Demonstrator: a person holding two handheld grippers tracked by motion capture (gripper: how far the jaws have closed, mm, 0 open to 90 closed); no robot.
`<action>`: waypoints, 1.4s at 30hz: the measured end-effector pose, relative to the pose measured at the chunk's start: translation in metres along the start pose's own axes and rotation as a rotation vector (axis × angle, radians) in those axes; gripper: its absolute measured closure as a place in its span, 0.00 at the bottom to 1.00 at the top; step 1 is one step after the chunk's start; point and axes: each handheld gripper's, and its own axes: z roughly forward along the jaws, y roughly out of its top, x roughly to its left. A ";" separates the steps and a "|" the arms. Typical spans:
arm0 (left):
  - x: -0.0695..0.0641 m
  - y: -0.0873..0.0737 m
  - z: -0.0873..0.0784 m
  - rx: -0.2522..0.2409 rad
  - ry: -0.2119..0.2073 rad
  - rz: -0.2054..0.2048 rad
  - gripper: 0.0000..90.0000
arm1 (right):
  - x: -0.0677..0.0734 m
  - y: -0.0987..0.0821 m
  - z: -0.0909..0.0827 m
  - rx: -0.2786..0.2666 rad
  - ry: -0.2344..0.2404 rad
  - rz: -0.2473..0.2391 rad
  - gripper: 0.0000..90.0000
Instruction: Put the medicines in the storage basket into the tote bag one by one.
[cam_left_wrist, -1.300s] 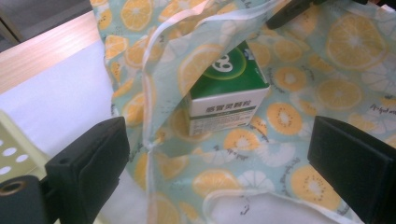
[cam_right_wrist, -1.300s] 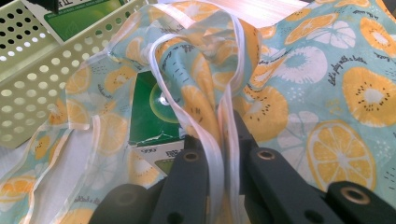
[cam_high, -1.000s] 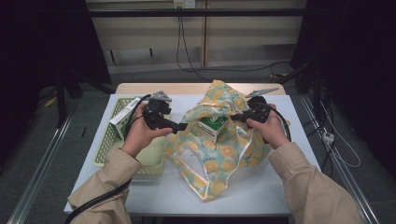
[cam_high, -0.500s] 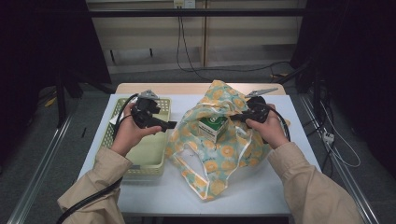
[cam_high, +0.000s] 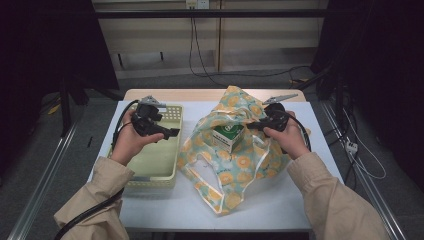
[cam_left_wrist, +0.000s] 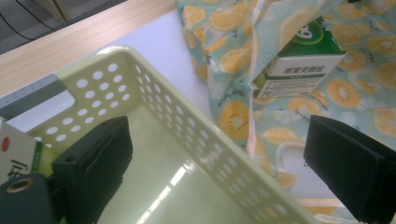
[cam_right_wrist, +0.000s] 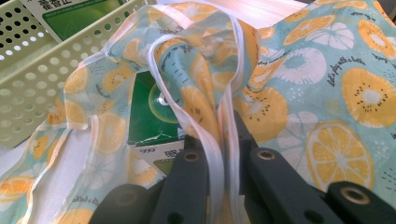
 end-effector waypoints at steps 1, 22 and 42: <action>0.001 -0.001 -0.001 0.001 0.001 -0.006 0.09 | 0.000 0.000 0.000 -0.001 0.001 0.001 0.98; 0.031 -0.017 -0.014 0.007 0.071 -0.052 0.11 | 0.001 -0.001 0.002 0.001 0.002 -0.001 0.98; 0.051 -0.029 -0.012 0.062 0.124 -0.065 0.12 | 0.000 -0.001 0.001 0.005 0.007 -0.002 0.98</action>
